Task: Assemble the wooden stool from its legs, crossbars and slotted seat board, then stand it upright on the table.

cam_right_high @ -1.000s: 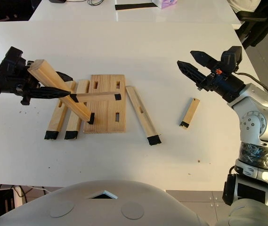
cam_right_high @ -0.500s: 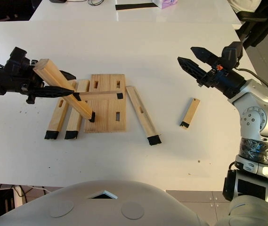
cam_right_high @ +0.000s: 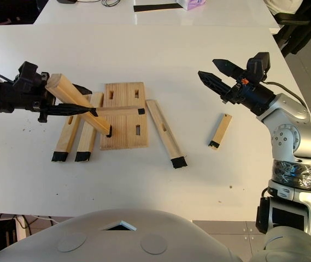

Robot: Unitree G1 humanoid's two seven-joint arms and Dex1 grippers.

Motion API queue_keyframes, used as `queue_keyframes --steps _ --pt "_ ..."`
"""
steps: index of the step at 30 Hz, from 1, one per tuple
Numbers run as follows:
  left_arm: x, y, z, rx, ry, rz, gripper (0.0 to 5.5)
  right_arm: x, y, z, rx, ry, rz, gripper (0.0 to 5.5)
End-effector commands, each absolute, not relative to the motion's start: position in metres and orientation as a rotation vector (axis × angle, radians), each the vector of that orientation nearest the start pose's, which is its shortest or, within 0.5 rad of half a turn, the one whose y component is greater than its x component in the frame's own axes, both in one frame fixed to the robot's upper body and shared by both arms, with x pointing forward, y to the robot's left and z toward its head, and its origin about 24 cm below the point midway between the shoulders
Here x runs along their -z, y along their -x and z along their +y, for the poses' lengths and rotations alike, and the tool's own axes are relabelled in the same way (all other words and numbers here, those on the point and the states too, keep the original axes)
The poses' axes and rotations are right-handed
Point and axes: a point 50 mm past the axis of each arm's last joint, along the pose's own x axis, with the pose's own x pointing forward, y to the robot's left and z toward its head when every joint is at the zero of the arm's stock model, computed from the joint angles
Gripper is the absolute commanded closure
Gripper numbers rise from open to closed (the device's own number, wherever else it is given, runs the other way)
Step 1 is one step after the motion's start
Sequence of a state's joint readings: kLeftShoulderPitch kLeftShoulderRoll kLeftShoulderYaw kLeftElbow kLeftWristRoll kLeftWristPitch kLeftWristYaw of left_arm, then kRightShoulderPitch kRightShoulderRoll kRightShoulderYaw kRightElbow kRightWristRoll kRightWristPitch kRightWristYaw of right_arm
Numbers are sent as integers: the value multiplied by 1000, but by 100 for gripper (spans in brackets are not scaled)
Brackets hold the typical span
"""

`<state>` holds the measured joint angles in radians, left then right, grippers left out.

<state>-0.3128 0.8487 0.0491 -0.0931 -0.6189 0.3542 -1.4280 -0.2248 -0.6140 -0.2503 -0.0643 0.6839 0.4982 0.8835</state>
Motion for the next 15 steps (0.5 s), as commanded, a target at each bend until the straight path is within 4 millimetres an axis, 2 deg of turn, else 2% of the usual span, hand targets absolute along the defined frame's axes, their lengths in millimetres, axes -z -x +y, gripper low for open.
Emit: queue_keyframes --steps 1,8,11,15 --pt "-148 -239 222 1441 -279 262 345 -145 -269 -238 -800 -124 22 191" --pt "-148 -235 219 1489 -292 300 345 -138 -263 -231 -792 -149 31 191" --pt "-137 -230 216 1525 -286 359 345 -132 -261 -225 -787 -170 31 191" --pt "-132 -233 213 1543 -288 395 345 -127 -256 -221 -766 -197 27 191"
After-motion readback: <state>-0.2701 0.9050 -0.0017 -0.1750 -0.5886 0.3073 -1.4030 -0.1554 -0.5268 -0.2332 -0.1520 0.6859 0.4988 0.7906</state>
